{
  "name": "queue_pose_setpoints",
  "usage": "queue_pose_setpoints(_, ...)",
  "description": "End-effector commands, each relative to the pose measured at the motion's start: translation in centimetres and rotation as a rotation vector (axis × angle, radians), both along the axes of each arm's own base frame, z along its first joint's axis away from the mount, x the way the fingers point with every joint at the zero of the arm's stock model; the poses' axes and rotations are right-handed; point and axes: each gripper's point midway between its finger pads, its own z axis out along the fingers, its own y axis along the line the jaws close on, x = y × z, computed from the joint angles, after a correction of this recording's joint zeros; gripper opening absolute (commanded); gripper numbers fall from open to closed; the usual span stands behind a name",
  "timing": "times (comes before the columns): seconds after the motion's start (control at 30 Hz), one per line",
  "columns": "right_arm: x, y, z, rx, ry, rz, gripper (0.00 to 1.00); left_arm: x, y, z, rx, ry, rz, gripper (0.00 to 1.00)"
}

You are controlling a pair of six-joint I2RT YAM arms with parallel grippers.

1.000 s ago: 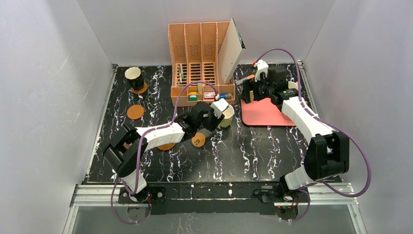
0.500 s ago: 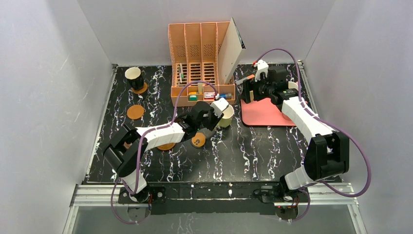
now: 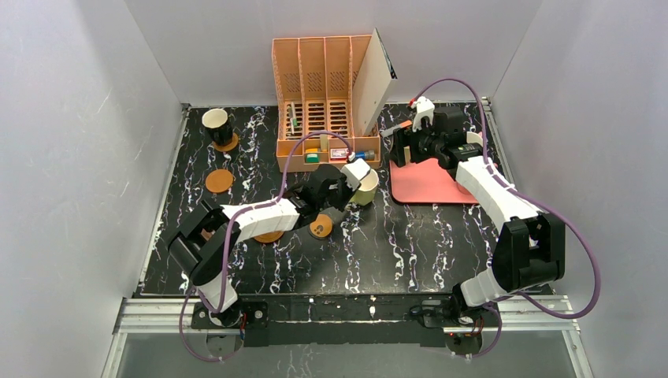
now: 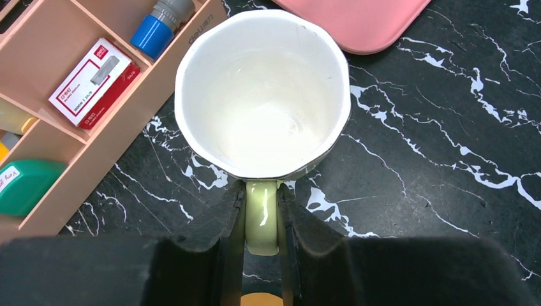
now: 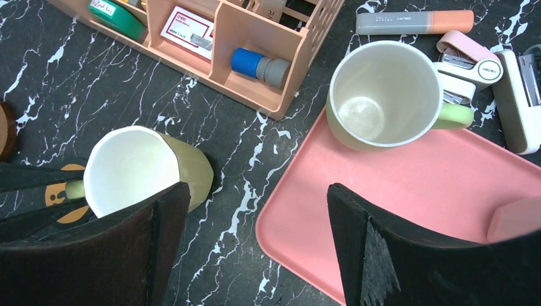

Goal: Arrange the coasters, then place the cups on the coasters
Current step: Pick up the cup at the center of the board, then place the cup on the coaster.

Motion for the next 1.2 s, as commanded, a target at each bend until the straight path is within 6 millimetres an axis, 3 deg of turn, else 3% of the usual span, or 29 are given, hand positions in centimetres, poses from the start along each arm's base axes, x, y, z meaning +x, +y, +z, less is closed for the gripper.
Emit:
queue_pose_setpoints(0.0,0.2,-0.2,2.1,0.023,-0.067,-0.002,0.88,0.5,0.8,4.0,-0.070,-0.091,0.034,0.00)
queue_pose_setpoints(0.27,0.2,-0.4,2.2,0.021,-0.074,-0.006,0.88,0.2,2.8,9.5,-0.210,-0.180,0.044,0.00)
queue_pose_setpoints(0.63,0.3,-0.7,2.1,0.029,-0.070,-0.008,0.88,2.4,6.9,11.8,-0.276,-0.255,0.180,0.00)
queue_pose_setpoints(0.83,0.2,-0.8,2.2,0.035,-0.071,-0.007,0.88,2.4,8.3,15.6,-0.310,-0.281,0.141,0.00)
queue_pose_setpoints(1.17,0.2,-1.3,2.3,0.045,-0.067,-0.014,0.87,3.4,13.8,18.4,-0.313,-0.318,0.247,0.00)
